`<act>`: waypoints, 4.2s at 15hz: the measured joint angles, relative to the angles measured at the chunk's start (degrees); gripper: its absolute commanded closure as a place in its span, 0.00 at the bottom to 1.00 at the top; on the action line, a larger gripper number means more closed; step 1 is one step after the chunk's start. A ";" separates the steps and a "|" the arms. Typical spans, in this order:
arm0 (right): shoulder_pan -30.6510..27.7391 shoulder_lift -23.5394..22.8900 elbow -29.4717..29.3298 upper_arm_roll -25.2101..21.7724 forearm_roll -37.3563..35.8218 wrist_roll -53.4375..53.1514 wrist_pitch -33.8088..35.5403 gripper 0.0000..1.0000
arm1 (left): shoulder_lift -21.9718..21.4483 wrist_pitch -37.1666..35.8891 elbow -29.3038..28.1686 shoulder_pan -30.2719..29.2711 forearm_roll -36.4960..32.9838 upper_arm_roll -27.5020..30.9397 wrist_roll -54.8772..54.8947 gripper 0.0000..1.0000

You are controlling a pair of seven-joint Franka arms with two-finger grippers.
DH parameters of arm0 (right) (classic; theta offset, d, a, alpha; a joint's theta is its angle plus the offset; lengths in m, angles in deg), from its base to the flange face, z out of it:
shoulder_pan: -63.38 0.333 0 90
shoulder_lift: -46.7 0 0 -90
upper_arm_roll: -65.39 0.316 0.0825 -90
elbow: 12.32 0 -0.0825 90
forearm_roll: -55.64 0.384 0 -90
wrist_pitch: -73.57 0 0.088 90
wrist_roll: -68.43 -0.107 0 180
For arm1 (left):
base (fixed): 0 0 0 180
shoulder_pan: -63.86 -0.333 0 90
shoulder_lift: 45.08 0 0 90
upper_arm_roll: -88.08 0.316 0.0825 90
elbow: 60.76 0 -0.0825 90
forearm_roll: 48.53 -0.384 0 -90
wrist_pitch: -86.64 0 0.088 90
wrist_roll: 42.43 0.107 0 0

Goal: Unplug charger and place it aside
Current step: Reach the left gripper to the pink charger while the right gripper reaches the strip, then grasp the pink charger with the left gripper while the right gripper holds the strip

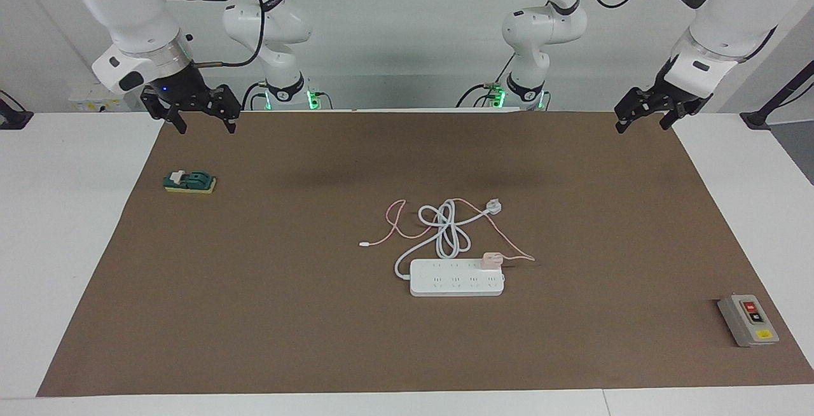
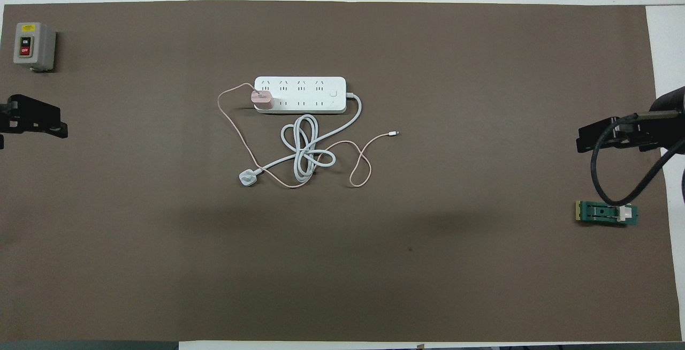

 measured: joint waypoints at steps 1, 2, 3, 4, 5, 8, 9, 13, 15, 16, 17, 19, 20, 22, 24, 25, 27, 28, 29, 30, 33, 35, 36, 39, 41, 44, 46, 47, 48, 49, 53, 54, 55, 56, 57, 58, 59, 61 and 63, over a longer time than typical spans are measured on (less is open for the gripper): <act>0.12 0.04 0.63 0.17 0.09 -1.70 -0.77 0.00 | -0.04 1.06 0.00 0.05 0.00 -0.15 -4.59 0.00; 0.44 0.05 1.52 0.40 0.60 -4.25 -2.31 0.00 | -0.04 2.05 -0.10 0.13 0.00 -0.36 -8.81 0.00; 1.30 -0.02 2.61 0.62 1.65 -7.57 -3.82 0.00 | 0.00 2.83 -0.34 0.22 0.00 -0.58 -13.33 0.00; 2.57 -0.26 3.68 0.83 3.02 -11.94 -5.22 0.00 | 0.17 3.69 -0.64 0.43 0.02 -0.82 -18.90 0.00; 4.07 -0.89 4.55 1.01 4.44 -16.85 -6.83 0.00 | 0.57 5.02 -0.98 1.08 0.03 -0.91 -25.69 0.00; 8.31 -4.90 5.69 1.22 9.76 -30.52 -12.40 0.00 | 4.15 9.55 -1.63 4.78 0.04 -1.17 -46.77 0.00; 9.40 -6.64 5.71 1.24 12.03 -35.05 -14.50 0.00 | 6.02 11.82 -1.86 6.24 0.04 -1.22 -52.96 0.00; 13.74 -13.16 5.56 1.30 22.83 -51.49 -24.10 0.00 | 13.59 21.85 -2.31 11.50 0.04 -1.32 -69.84 0.00; 16.75 -17.05 4.41 1.34 28.41 -59.08 -28.77 0.00 | 17.11 25.29 -2.22 13.55 0.04 -1.32 -75.10 0.00; 18.18 -19.77 2.42 1.34 30.73 -62.93 -30.18 0.00 | 19.15 25.93 -1.67 14.92 0.03 -1.25 -77.83 0.00; 19.41 -23.09 -0.69 1.34 32.51 -66.80 -31.16 0.00 | 21.64 26.31 -0.35 16.26 -0.01 -1.19 -80.80 0.00; 21.00 -30.17 -7.56 1.34 36.23 -72.72 -33.22 0.00 | 26.68 26.74 3.20 17.88 -0.03 -1.09 -84.59 0.00; 21.47 -33.41 -10.25 1.34 39.19 -74.09 -34.87 0.00 | 29.15 26.86 5.29 18.34 -0.03 -1.02 -86.22 0.00; 21.83 -38.00 -12.96 1.34 43.65 -74.59 -37.44 0.00 | 32.65 27.20 8.85 18.86 -0.05 -0.93 -88.41 0.00; 22.21 -41.62 -15.52 1.35 44.96 -74.98 -37.73 0.00 | 33.80 28.56 10.03 19.06 -0.75 -0.93 -89.09 0.00; 22.44 -43.84 -17.91 1.36 45.22 -76.52 -37.55 0.00 | 33.95 29.64 9.84 19.18 -1.33 -0.94 -89.55 0.06; 22.62 -49.07 -23.73 1.38 45.31 -80.02 -36.49 0.00 | 34.01 31.54 8.32 19.84 -1.86 -0.93 -90.47 0.08; 22.54 -51.61 -26.41 1.39 45.93 -81.61 -35.29 0.00 | 34.02 32.13 7.43 20.20 -1.94 -0.92 -90.81 0.08; 22.34 -53.68 -28.47 1.39 47.19 -82.69 -34.10 0.00 | 34.02 32.50 6.84 20.49 -1.98 -0.90 -90.92 0.08; 21.93 -55.30 -30.12 1.38 48.49 -83.01 -32.47 0.00 | 34.02 32.62 6.42 20.77 -2.01 -0.92 -90.95 0.08; 20.88 -57.36 -32.79 1.40 49.08 -83.06 -28.28 0.00 | 33.96 32.65 5.74 21.49 -2.11 -0.91 -91.12 0.08; 21.10 -57.56 -33.21 1.41 48.92 -81.99 -27.71 0.00 | 33.86 32.65 5.11 21.96 -2.14 -0.90 -91.21 0.22; 21.28 -57.59 -33.22 1.42 48.76 -81.17 -27.70 0.00 | 33.80 32.65 4.79 22.12 -2.18 -0.92 -91.29 0.35; 21.41 -58.49 -35.62 1.30 47.01 -80.01 -27.12 0.00 | 33.70 32.65 4.37 22.18 -2.73 -0.90 -91.40 0.83; 21.40 -59.59 -38.11 1.09 45.49 -79.89 -27.04 0.00 | 33.62 32.66 4.10 22.18 -2.99 -0.90 -91.41 1.00; 21.40 -60.63 -39.47 0.99 45.21 -79.26 -27.05 0.00 | 33.57 32.71 3.98 22.19 -3.19 -0.91 -91.61 1.00; 21.40 -61.08 -39.67 0.99 45.20 -79.17 -27.09 0.00 | 33.56 32.75 3.95 22.20 -3.23 -0.92 -91.67 1.00; 21.41 -61.33 -39.73 0.99 45.20 -79.16 -27.10 0.00 | 33.54 32.79 3.91 22.20 -3.24 -0.92 -91.68 1.00; 21.41 -61.56 -39.75 0.99 45.20 -79.15 -27.12 0.00 | 33.51 32.85 3.86 22.20 -3.24 -0.92 -91.69 1.00; 21.42 -61.79 -39.76 0.99 45.20 -79.15 -27.23 0.00 | 33.47 32.93 3.79 22.20 -3.25 -0.92 -91.70 1.00; 21.98 -62.18 -39.78 1.02 45.20 -79.14 -28.32 0.00 | 33.24 33.33 3.38 22.20 -3.29 -0.92 -91.76 1.00; 22.14 -62.21 -39.78 1.01 45.20 -79.14 -28.56 0.03 | 33.23 33.36 3.36 22.20 -3.29 -0.92 -91.77 1.00; 22.22 -62.26 -39.78 1.01 45.20 -79.14 -28.70 0.13 | 33.23 33.37 3.35 22.20 -3.30 -0.92 -91.77 1.00; 22.22 -62.25 -39.78 1.00 45.20 -79.15 -28.71 0.26 | 33.20 33.37 3.33 22.20 -3.30 -0.92 -91.78 1.00; 22.22 -62.24 -39.78 0.99 45.20 -79.17 -28.78 0.42 | 33.20 33.37 3.32 22.20 -3.30 -0.93 -91.79 1.00; 22.20 -62.21 -39.78 1.00 45.20 -79.33 -28.80 0.56 | 33.18 33.37 3.30 22.20 -3.30 -0.93 -91.84 1.00; 22.20 -62.21 -39.78 1.00 45.20 -79.34 -28.80 0.60 | 33.18 33.38 3.29 22.20 -3.30 -0.93 -91.86 1.00; 22.20 -62.21 -39.77 1.00 45.20 -79.34 -28.81 0.67 | 33.17 33.38 3.28 22.20 -3.30 -0.93 -91.90 1.00; 22.21 -62.20 -39.75 1.00 45.19 -79.33 -28.88 0.67 | 33.17 33.38 3.28 22.20 -3.30 -0.93 -91.92 1.00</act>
